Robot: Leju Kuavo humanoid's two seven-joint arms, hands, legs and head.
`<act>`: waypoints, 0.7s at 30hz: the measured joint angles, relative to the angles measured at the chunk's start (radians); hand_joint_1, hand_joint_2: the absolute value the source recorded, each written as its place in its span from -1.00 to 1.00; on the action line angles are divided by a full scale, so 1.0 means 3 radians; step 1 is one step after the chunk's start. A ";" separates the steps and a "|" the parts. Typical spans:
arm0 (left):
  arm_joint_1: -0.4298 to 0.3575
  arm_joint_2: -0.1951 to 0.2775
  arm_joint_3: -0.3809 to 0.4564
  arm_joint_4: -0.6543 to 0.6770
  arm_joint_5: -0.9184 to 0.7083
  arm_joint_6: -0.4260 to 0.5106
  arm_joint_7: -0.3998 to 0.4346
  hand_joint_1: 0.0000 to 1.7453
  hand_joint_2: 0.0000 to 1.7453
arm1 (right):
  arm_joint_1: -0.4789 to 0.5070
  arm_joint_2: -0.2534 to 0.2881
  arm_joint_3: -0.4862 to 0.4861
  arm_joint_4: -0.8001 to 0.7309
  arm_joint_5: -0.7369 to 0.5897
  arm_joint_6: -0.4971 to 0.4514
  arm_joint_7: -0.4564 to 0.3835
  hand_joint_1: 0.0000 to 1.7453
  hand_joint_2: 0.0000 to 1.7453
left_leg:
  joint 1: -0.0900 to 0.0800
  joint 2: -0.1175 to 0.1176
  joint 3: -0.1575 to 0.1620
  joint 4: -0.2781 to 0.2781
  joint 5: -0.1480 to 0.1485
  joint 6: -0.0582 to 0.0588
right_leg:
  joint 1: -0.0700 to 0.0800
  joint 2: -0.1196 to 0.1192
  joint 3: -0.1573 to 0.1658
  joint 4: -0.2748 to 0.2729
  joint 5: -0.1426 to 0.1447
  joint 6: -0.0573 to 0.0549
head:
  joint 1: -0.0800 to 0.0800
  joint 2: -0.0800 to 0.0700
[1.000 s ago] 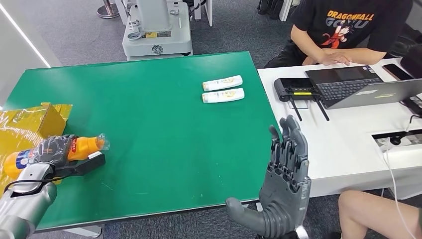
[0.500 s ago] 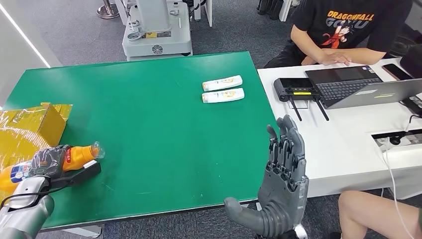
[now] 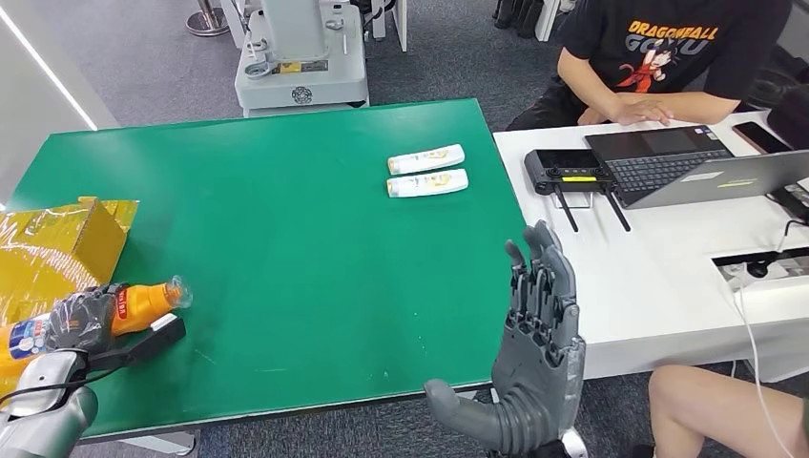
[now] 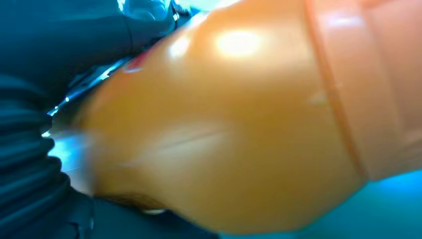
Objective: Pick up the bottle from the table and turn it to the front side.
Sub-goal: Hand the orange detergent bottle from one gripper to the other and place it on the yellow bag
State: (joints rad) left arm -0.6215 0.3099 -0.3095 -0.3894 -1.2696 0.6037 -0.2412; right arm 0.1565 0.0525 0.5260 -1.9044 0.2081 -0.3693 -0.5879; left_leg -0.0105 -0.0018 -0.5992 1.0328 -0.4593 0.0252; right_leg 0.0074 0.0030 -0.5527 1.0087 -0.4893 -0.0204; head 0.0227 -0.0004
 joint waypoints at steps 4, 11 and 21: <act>0.0003 -0.0003 0.0053 0.0002 -0.0026 0.0045 0.0004 -1.00 1.00 | -0.0003 -0.0003 0.0003 0.0014 -0.0004 -0.0005 -0.0002 -1.00 1.00 | 0.0000 0.0000 0.0001 0.0000 0.0000 -0.0001 | 0.0000 0.0000 0.0001 0.0000 0.0000 0.0000 | 0.0000 0.0000; 0.0005 -0.0012 0.0092 0.0002 -0.0131 0.0080 0.0018 -1.00 1.00 | -0.0046 -0.0013 0.0019 0.0058 -0.0072 -0.0053 -0.0011 -1.00 1.00 | 0.0000 0.0000 0.0002 0.0000 0.0002 -0.0003 | 0.0000 0.0000 0.0002 0.0000 0.0001 -0.0001 | 0.0000 0.0000; 0.0012 -0.0013 0.0140 0.0002 -0.0144 0.0082 0.0019 -1.00 1.00 | -0.0058 -0.0031 0.0020 0.0084 -0.0079 -0.0051 -0.0013 -1.00 1.00 | 0.0000 0.0000 0.0003 0.0000 0.0002 -0.0003 | 0.0000 0.0000 0.0002 0.0001 0.0001 -0.0001 | -0.0001 0.0000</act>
State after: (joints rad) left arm -0.6180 0.3059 -0.2676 -0.3887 -1.3127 0.6283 -0.2354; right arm 0.1392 0.0434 0.5319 -1.8791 0.1843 -0.3845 -0.5917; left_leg -0.0105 -0.0019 -0.5983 1.0328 -0.4586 0.0242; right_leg 0.0073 0.0030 -0.5522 1.0091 -0.4889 -0.0208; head 0.0225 -0.0004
